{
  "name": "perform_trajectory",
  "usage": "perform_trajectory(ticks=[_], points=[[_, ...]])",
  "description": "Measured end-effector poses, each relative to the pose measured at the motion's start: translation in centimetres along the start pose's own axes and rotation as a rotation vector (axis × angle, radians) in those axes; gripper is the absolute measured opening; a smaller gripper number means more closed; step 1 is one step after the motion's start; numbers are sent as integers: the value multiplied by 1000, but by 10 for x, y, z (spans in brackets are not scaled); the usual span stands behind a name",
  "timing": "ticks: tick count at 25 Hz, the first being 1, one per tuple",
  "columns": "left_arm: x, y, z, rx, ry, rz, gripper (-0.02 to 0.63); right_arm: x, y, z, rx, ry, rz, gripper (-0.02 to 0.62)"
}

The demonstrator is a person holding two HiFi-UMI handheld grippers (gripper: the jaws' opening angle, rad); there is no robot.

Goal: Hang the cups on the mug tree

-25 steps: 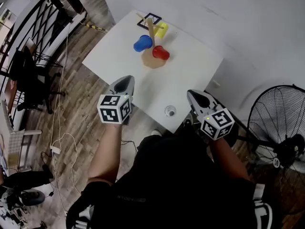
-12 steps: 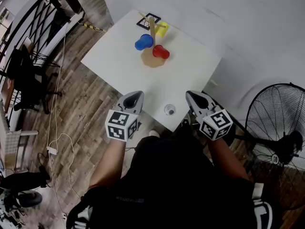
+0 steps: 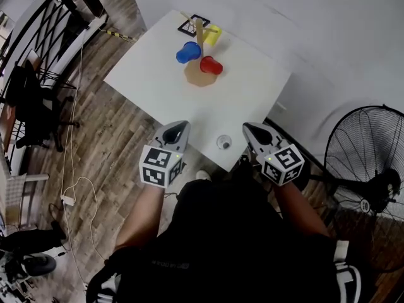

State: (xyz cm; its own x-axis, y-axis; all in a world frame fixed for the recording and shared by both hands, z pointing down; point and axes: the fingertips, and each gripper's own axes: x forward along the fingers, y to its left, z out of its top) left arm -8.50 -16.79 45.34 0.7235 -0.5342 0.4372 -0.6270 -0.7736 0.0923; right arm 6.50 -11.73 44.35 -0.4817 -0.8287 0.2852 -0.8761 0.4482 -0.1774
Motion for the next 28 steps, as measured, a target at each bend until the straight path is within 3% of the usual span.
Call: perform_trajectory(ticks=[6, 11, 28], points=[[-2, 2, -5, -3, 5, 23, 17, 1, 2, 2, -12, 3, 7, 6], [-2, 5, -5, 50, 10, 52, 17, 3, 2, -2, -13, 10, 13, 6], [-7, 8, -1, 33, 1, 56, 17, 13, 8, -2, -18, 18, 34, 6]])
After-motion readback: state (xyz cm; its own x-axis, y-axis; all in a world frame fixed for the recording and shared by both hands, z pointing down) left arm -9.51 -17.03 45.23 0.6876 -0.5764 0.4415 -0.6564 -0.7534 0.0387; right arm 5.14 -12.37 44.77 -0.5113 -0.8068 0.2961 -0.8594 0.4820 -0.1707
